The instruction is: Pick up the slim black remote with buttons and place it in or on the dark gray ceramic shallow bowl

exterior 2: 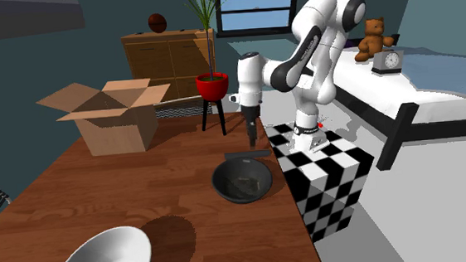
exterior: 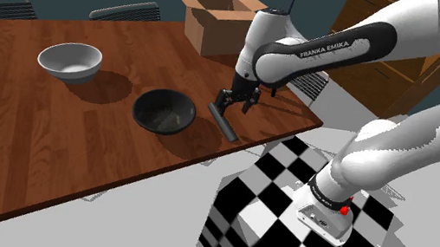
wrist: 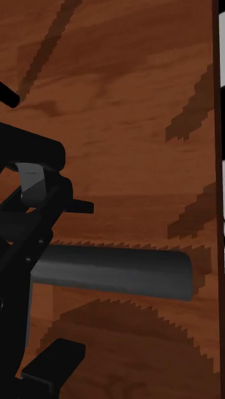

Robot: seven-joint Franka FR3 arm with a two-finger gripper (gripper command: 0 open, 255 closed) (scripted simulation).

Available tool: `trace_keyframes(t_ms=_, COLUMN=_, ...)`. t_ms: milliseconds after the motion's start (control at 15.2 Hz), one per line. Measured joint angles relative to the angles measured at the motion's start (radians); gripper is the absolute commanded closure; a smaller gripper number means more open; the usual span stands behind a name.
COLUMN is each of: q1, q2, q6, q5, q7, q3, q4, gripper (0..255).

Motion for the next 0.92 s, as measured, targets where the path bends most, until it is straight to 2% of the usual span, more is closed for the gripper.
trace_keyframes(t_ms=528, q1=0.004, q2=0.124, q6=0.156, q5=0.017, q7=0.033, q3=0.028, q4=-0.029, gripper=0)
trace_keyframes(t_ms=924, q1=0.005, q2=0.139, q6=0.178, q5=0.018, q7=0.033, q3=0.031, q4=-0.036, gripper=0)
